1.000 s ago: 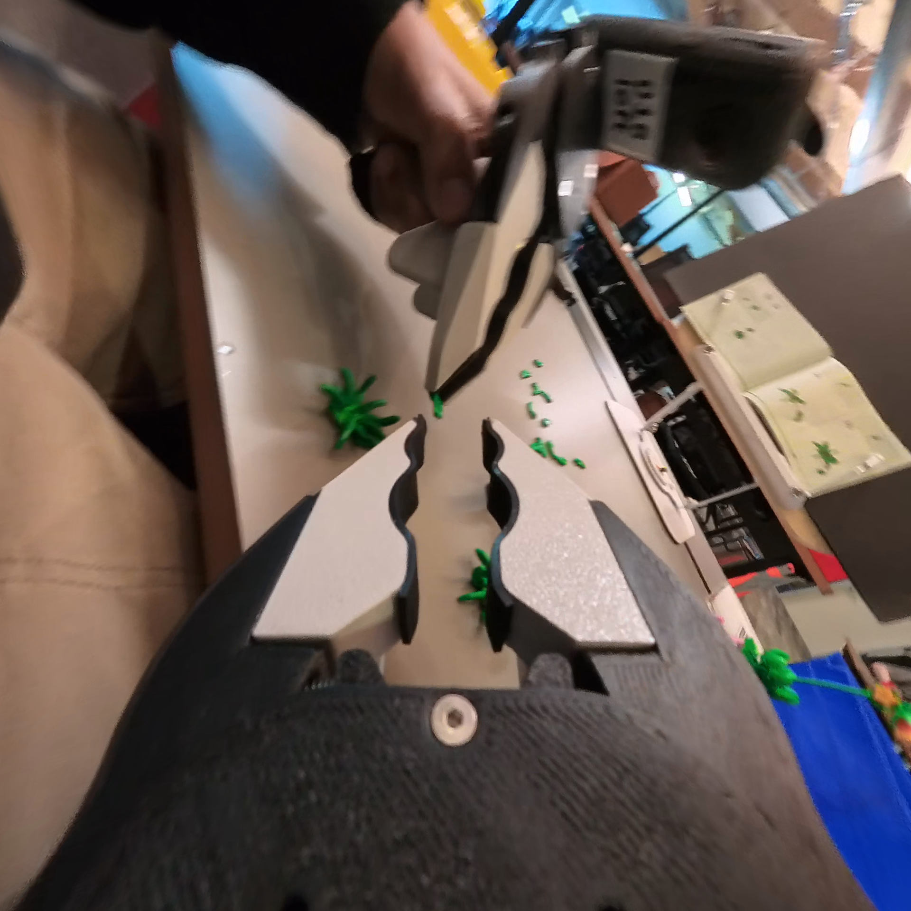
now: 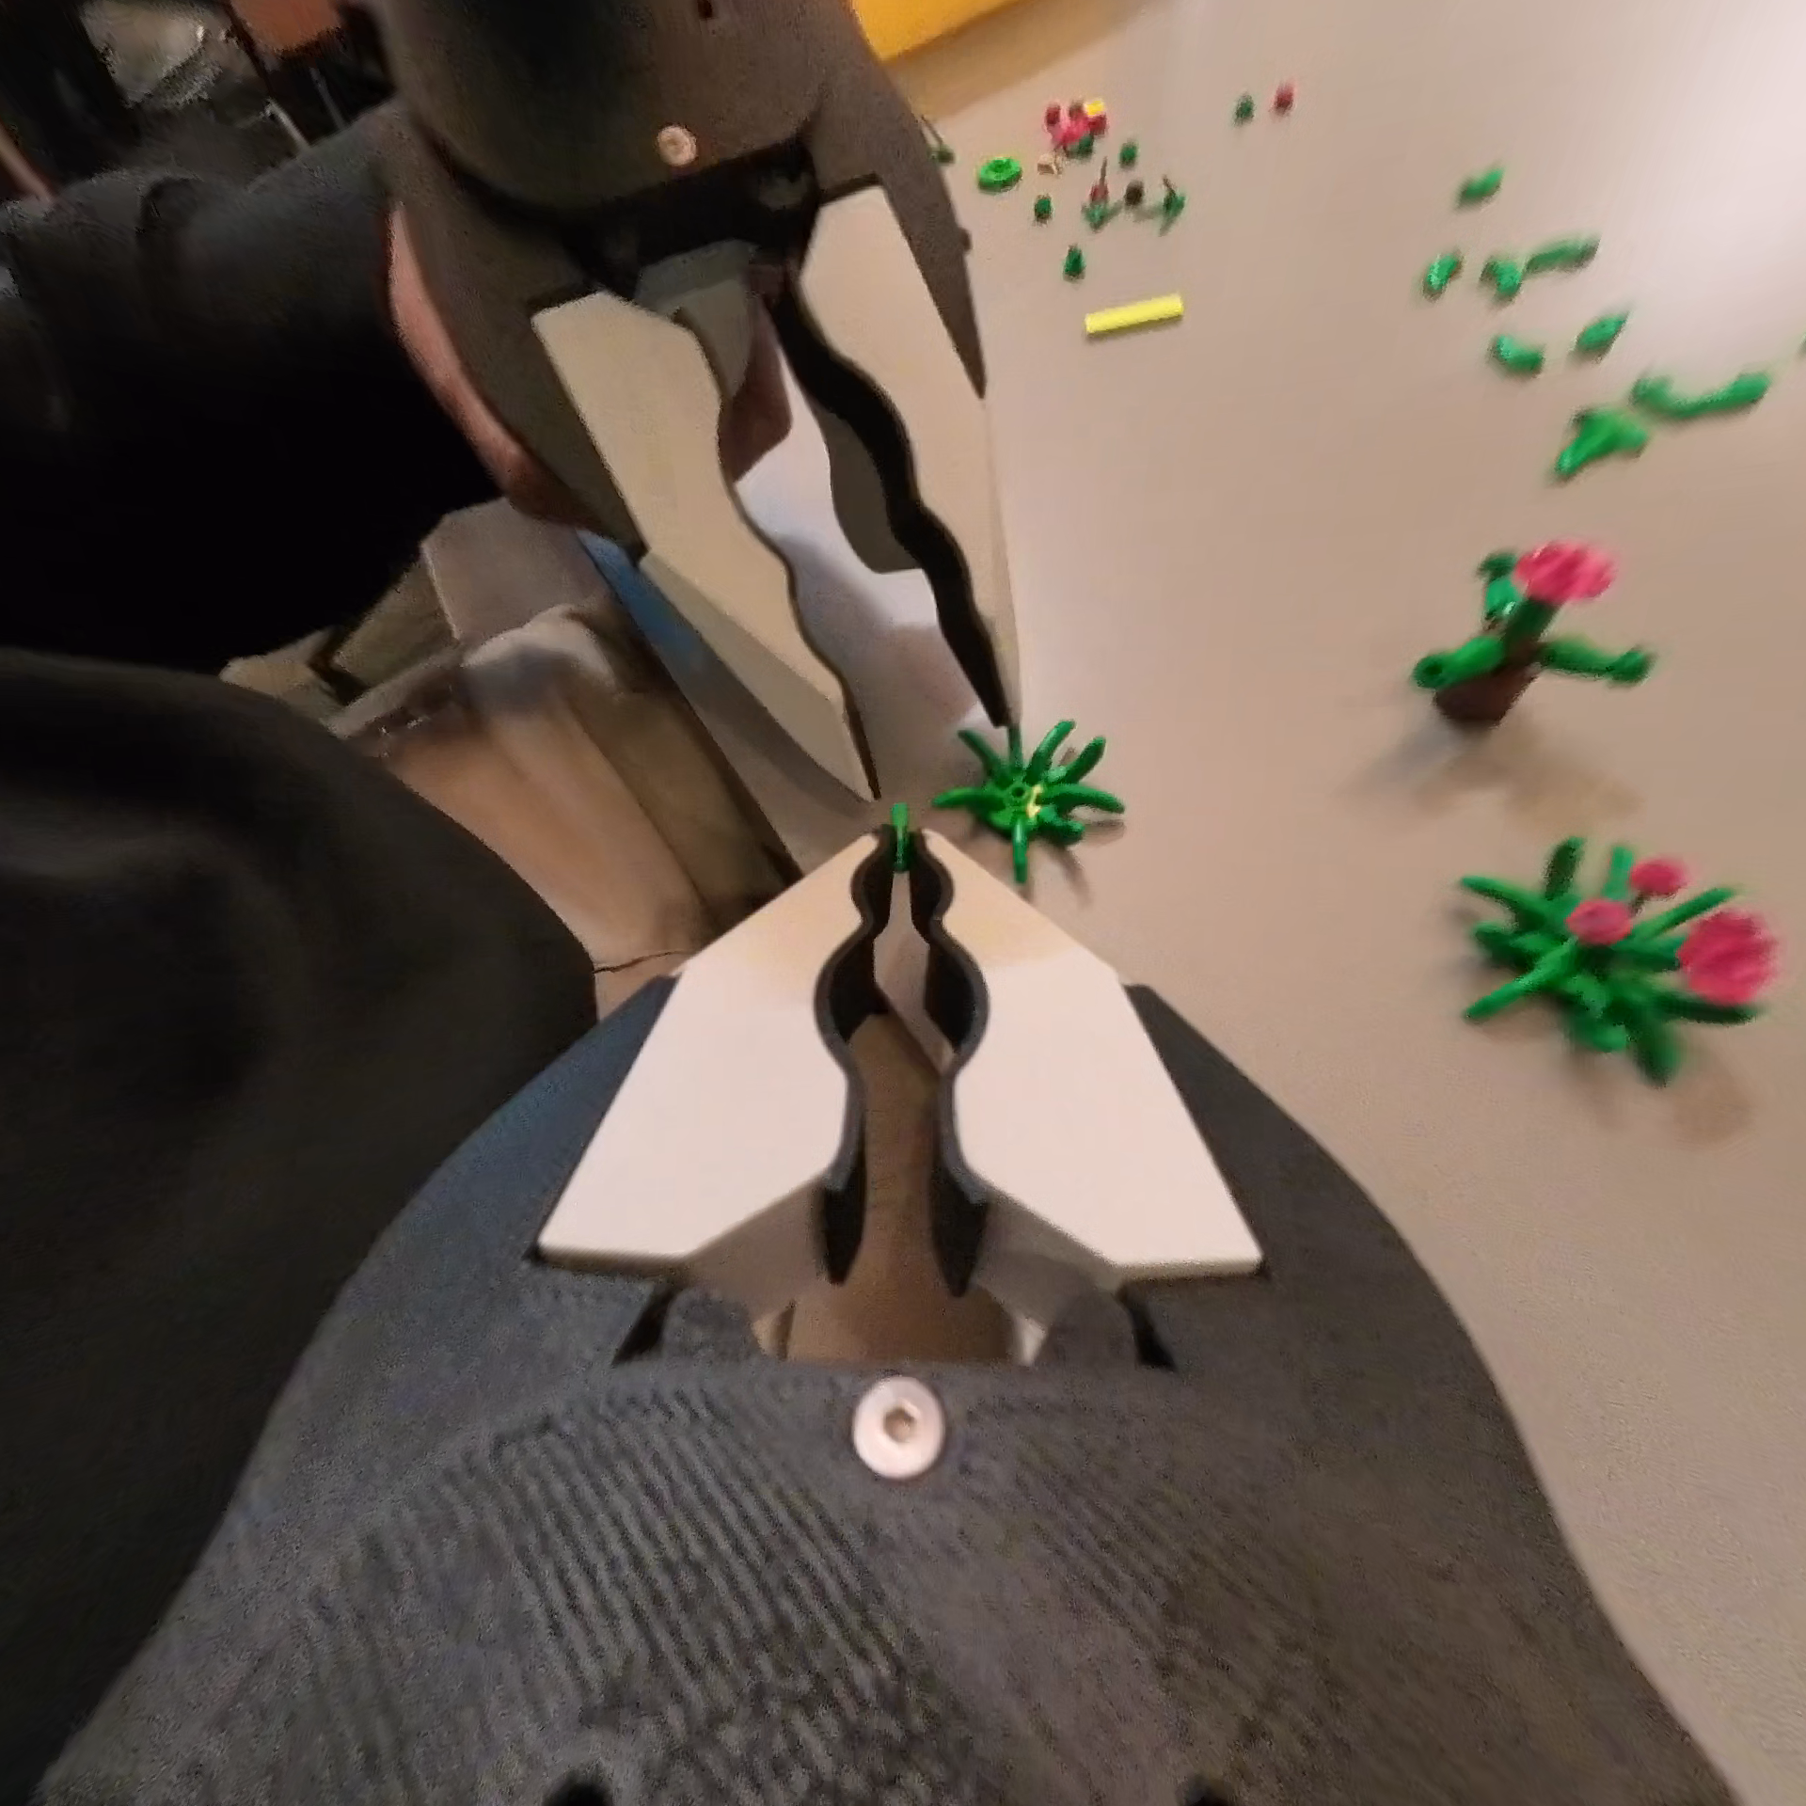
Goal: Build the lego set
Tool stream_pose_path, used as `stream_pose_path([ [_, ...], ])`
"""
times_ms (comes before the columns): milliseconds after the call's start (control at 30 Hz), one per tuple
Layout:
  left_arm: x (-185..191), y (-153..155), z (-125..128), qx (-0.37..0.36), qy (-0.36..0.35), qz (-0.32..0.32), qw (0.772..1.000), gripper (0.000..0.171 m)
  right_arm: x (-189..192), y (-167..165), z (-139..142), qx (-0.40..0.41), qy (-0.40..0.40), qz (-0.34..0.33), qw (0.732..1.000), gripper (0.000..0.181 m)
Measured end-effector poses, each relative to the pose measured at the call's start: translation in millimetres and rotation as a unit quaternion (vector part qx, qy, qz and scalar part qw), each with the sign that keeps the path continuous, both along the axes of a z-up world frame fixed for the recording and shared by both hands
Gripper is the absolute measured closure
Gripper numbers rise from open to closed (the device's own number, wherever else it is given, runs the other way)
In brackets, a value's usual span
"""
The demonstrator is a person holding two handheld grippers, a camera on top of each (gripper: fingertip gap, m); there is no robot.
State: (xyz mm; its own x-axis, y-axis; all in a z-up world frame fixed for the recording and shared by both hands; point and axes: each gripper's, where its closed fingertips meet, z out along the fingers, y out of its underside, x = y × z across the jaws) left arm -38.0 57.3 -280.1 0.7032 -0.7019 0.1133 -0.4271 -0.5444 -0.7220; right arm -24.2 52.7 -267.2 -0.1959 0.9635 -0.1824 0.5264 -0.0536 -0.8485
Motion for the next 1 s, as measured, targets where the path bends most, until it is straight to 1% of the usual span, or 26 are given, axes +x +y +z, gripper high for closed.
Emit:
stream_pose_path([
  [67, 1.4, -0.9, -6.6, -0.003, 0.024, 0.000, 1.000, 0.140, -0.5, 2.2, -7.6, -0.003, -0.017, -0.022, 1.000, 0.180],
  [100, 4.0, -1.6, -7.6, -0.008, 0.021, -0.001, 1.000, 0.140, -1.2, 4.6, -11.7, 0.007, -0.025, -0.030, 0.999, 0.180],
  [167, 12.7, -6.0, -5.3, -0.030, -0.005, -0.009, 0.999, 0.138, -3.0, 7.3, -18.7, 0.023, -0.042, -0.036, 0.998, 0.180],
  [233, 16.4, -7.2, -3.7, -0.033, -0.009, -0.013, 0.999, 0.136, -4.2, 10.6, -23.3, 0.037, -0.057, -0.041, 0.997, 0.181],
  [367, 22.2, -11.3, 1.5, -0.031, -0.019, -0.022, 0.999, 0.136, -4.2, 18.4, -24.3, 0.077, -0.068, -0.046, 0.994, 0.181],
  [433, 20.3, -8.7, 4.4, -0.017, -0.014, -0.017, 1.000, 0.137, -4.6, 19.1, -23.4, 0.079, -0.068, -0.045, 0.994, 0.181],
  [533, 16.8, -2.3, 4.4, 0.002, 0.012, -0.006, 1.000, 0.137, -5.1, 24.2, -24.1, 0.081, -0.074, -0.053, 0.993, 0.181],
  [667, 13.6, -0.2, -8.3, 0.004, 0.078, -0.006, 0.997, 0.137, -5.9, 25.9, -24.7, 0.078, -0.081, -0.054, 0.992, 0.181],
  [733, 12.9, 1.2, -12.0, 0.006, 0.099, -0.003, 0.995, 0.137, -5.8, 27.0, -25.2, 0.083, -0.085, -0.054, 0.991, 0.181],
  [800, 14.3, 3.0, -9.1, 0.012, 0.095, 0.000, 0.995, 0.137, -6.2, 27.8, -25.3, 0.088, -0.088, -0.052, 0.991, 0.181],
  [900, 11.3, 6.8, -1.0, 0.020, 0.069, 0.016, 0.997, 0.137, -6.9, 27.6, -25.3, 0.087, -0.093, -0.048, 0.991, 0.181],
  [1000, 6.4, 6.7, -1.2, 0.016, 0.065, 0.020, 0.998, 0.138, -7.4, 27.0, -25.5, 0.085, -0.100, -0.042, 0.990, 0.181],
])
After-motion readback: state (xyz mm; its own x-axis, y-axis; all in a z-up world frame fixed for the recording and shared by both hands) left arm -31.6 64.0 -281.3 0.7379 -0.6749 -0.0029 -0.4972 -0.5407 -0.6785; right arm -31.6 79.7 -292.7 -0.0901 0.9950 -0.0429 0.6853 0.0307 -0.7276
